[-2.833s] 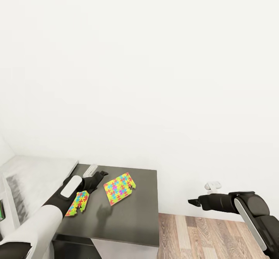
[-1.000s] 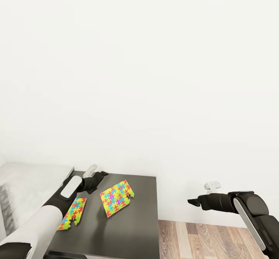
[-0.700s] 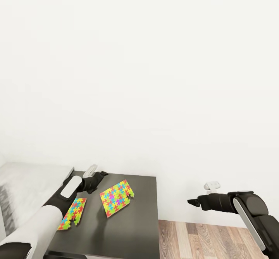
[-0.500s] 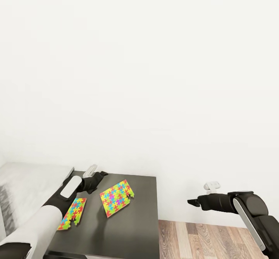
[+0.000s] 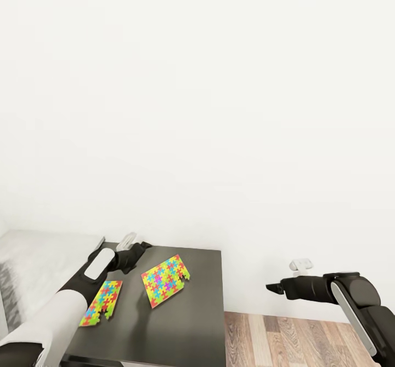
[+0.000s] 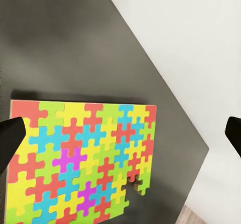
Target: Put all the toys in the child's room - the three board games (two on the bed and one on the table), the two jigsaw puzzles on the table, and the tennis ball on the table - inside the toy box on the table in the child's room.
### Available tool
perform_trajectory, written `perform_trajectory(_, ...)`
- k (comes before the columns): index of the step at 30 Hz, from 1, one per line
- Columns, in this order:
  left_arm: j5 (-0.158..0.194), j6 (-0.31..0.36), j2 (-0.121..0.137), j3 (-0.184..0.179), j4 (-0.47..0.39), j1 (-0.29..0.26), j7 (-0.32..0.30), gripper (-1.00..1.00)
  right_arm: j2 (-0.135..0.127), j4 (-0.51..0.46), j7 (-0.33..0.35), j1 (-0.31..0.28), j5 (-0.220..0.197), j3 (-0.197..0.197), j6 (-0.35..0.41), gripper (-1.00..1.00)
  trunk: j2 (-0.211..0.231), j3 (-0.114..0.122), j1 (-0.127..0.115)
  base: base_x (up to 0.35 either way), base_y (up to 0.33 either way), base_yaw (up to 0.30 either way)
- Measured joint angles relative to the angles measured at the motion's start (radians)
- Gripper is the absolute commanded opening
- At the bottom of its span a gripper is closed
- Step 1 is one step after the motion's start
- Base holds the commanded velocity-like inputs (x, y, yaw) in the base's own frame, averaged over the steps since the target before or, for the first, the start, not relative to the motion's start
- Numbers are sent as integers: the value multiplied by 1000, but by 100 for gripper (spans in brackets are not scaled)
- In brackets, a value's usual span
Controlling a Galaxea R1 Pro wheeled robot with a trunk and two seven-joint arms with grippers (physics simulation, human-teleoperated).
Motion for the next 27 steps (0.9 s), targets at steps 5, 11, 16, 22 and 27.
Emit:
perform_trajectory(5, 1, 0, 1, 1, 4, -1, 1, 100, 0, 5, 1, 0, -1, -1, 0, 100, 0, 0, 0, 0, 0, 0)
perform_trajectory(11, 1, -1, 2, 2, 19, -3, 1, 100, 1, 7, -1, -1, 0, 0, 0, 100, 0, 0, 0, 0, 0, 0)
perform_trajectory(16, 1, -11, 3, 2, 44, -6, 1, 100, 2, 2, -3, -1, 1, 0, 0, 100, 0, 0, 0, 0, 0, 0)
perform_trajectory(22, 1, -55, 4, 2, 79, -14, 0, 100, 2, -3, -4, -1, -1, -1, 0, 100, 0, -3, 0, 0, 0, 0)
perform_trajectory(27, 1, -92, 4, 1, 104, -19, 0, 100, 2, -6, -5, -1, -6, -2, 0, 100, 0, -9, 0, 0, 0, 0)
